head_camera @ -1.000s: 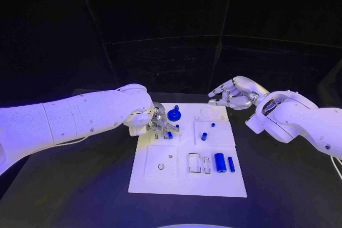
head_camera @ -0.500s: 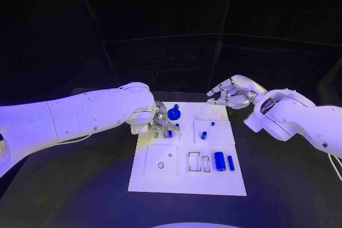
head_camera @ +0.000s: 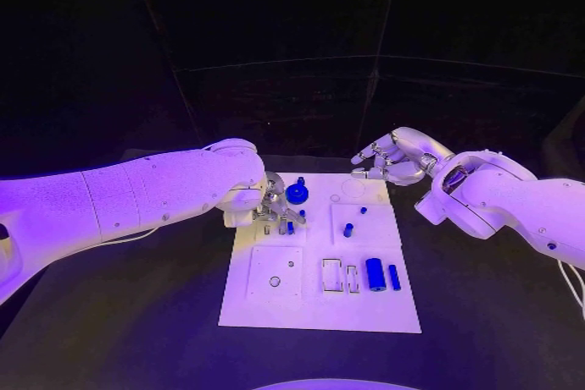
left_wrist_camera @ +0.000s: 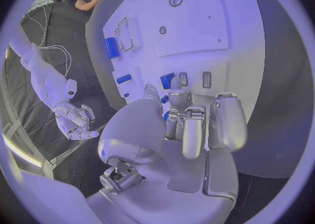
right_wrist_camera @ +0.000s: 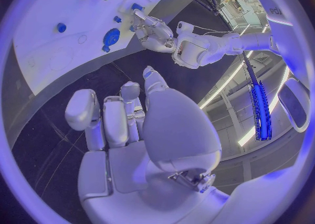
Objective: Assemble the parts on the task board
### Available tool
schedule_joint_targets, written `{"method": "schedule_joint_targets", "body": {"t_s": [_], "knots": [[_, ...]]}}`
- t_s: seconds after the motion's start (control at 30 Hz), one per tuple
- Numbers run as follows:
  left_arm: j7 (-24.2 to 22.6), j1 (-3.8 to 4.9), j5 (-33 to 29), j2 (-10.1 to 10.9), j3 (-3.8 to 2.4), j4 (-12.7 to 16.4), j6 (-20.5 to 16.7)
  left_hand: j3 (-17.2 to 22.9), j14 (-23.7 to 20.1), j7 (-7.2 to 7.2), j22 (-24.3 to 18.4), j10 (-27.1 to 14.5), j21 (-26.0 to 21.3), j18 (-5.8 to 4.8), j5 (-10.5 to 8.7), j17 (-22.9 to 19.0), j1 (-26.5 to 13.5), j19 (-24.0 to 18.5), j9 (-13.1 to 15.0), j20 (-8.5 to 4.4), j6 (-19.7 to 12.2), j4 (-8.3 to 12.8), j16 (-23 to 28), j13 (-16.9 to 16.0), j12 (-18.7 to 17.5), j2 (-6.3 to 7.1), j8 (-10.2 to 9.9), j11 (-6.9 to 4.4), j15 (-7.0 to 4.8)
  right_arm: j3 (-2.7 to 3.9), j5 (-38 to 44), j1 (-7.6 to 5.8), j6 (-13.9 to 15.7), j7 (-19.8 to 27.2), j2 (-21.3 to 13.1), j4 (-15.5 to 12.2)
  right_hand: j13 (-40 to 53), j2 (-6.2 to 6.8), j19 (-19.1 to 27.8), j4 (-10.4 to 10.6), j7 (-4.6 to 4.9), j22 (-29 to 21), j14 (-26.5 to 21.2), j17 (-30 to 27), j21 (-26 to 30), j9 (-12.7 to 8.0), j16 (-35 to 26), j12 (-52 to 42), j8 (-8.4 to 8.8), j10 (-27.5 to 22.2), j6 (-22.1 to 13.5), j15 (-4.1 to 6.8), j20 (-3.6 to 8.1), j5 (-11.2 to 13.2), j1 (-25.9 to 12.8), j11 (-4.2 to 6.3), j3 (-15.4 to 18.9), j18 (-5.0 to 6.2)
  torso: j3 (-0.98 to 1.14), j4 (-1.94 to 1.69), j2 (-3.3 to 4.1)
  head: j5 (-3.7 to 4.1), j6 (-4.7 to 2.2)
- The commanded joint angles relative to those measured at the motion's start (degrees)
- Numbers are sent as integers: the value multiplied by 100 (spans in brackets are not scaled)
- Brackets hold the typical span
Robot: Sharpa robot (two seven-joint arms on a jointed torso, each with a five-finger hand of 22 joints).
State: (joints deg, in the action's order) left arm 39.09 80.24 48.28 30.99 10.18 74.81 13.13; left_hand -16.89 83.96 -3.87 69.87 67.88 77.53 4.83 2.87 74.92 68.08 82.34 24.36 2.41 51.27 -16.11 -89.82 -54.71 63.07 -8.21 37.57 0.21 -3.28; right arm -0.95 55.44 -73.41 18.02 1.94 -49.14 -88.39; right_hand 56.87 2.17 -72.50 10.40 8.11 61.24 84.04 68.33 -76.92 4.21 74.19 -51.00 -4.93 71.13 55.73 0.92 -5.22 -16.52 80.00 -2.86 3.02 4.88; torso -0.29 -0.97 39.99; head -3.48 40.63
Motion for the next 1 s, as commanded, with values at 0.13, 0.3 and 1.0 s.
{"method": "schedule_joint_targets", "body": {"t_s": [0.13, 0.3, 1.0], "knots": [[45, -1, 108, -39, -4, -38, 138, 35, 604, -3, 14, 13, 40, -90, -2, 1508, 85, 23, 26, 7, -56, 46, -18, -12, 38, -8, 61, -31, -46, 5, 23, -12, -72, 5, 15, 2, -3, -21, 54, 7, -1, -7, 114, -10, 32, -1, -28, 19, -20, -36, 28, 29, 4, -33, 25, -16, 40, 109, -2, 0, 1, 5, 13], [37, -7, 113, -64, -3, -53, 165, 55, 604, 0, 33, 28, 50, -93, -1, 1508, 121, 27, 42, 6, -60, 56, -18, -35, 55, -14, 81, -33, -47, 5, 24, -12, -78, 6, 24, 7, 0, -23, 62, 9, 0, -21, 113, -14, 40, -1, -32, 15, -20, -35, 27, 28, 4, -33, 24, -17, 42, 111, -1, -3, 0, 9, 23], [30, -29, 114, -118, 6, -85, 175, 310, 604, 16, 84, 45, 76, -97, 1, 1508, 438, 24, 137, -7, -120, 191, -18, -72, 72, -65, 194, -49, -61, 5, 24, -12, -97, -2, 42, 17, -6, -28, 66, 12, 0, -28, 112, -13, 46, -1, -35, 22, -21, -39, 27, 28, 4, -34, 23, -17, 45, 112, -1, -3, 0, 17, 56]]}}
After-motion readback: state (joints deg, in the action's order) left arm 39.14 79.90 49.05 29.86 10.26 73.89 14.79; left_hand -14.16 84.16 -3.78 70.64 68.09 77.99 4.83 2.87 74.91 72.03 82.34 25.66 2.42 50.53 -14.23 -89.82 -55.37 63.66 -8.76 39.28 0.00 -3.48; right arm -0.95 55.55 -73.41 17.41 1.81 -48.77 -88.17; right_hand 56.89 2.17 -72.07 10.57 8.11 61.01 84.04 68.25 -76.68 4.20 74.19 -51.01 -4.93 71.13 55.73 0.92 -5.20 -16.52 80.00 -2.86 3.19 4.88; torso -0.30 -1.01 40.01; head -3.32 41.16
